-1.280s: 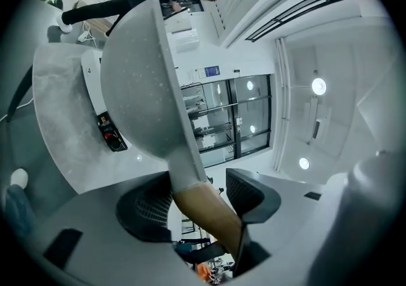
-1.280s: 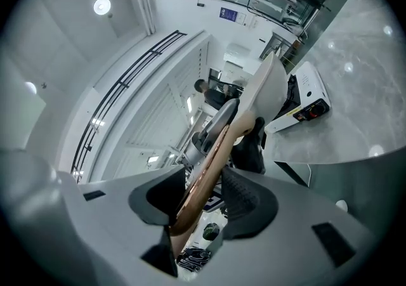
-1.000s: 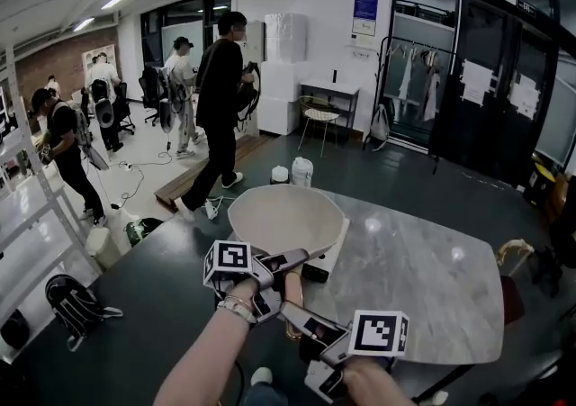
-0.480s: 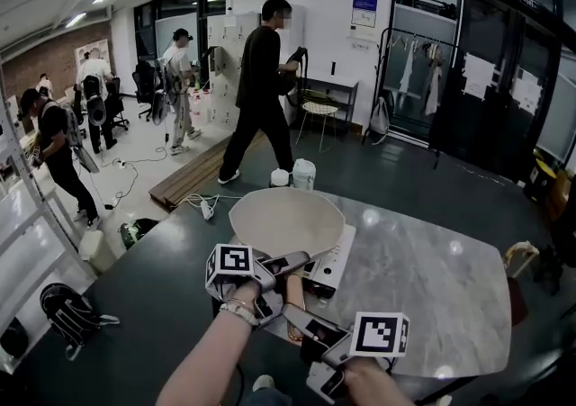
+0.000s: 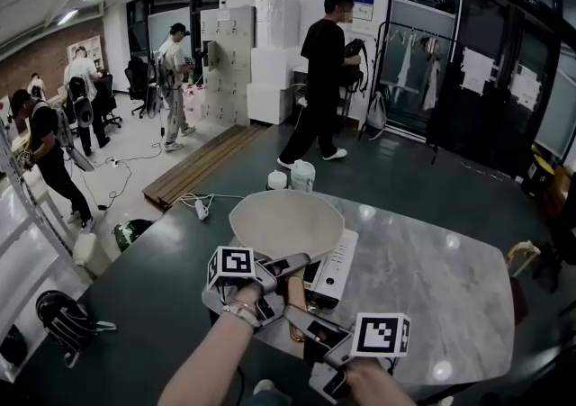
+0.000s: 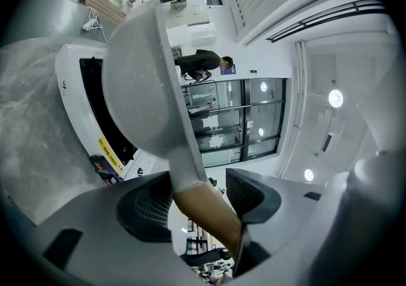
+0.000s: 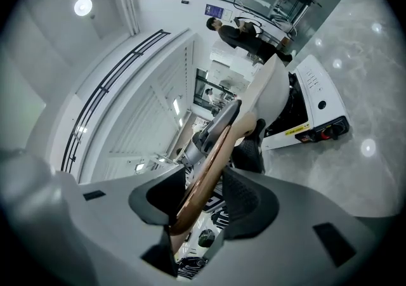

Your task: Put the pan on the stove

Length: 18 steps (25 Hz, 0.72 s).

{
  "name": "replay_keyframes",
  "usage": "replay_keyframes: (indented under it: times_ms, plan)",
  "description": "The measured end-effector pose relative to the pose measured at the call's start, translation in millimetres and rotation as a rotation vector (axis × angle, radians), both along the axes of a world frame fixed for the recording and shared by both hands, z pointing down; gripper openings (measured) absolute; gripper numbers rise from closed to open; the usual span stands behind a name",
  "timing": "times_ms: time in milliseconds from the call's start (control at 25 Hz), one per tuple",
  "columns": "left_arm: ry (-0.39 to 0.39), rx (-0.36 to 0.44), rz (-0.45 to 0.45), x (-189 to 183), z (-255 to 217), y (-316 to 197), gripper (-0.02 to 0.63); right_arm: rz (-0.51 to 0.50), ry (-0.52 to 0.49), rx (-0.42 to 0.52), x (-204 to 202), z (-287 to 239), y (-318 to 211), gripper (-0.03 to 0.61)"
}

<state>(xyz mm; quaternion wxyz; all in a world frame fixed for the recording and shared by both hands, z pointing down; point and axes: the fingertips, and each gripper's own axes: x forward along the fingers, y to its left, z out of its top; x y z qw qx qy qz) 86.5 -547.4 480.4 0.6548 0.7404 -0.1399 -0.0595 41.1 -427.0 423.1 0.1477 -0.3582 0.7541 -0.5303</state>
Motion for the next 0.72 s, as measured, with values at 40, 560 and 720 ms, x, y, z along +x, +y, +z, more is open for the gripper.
replay_keyframes:
  times_ms: [40,560,720]
  plan:
    - [0.003,-0.002,-0.001,0.9,0.3,-2.0,0.262,0.002,-0.008,-0.004,-0.4,-0.5,-1.7,0.186]
    - [-0.018,0.027,0.052,3.6,10.5,-13.2,0.267,0.001,-0.026,-0.044,-3.9,15.3,-15.0,0.186]
    - [-0.061,0.106,0.063,-0.4,7.8,-14.0,0.325,-0.003,-0.033,-0.056,-7.2,16.9,-13.8,0.186]
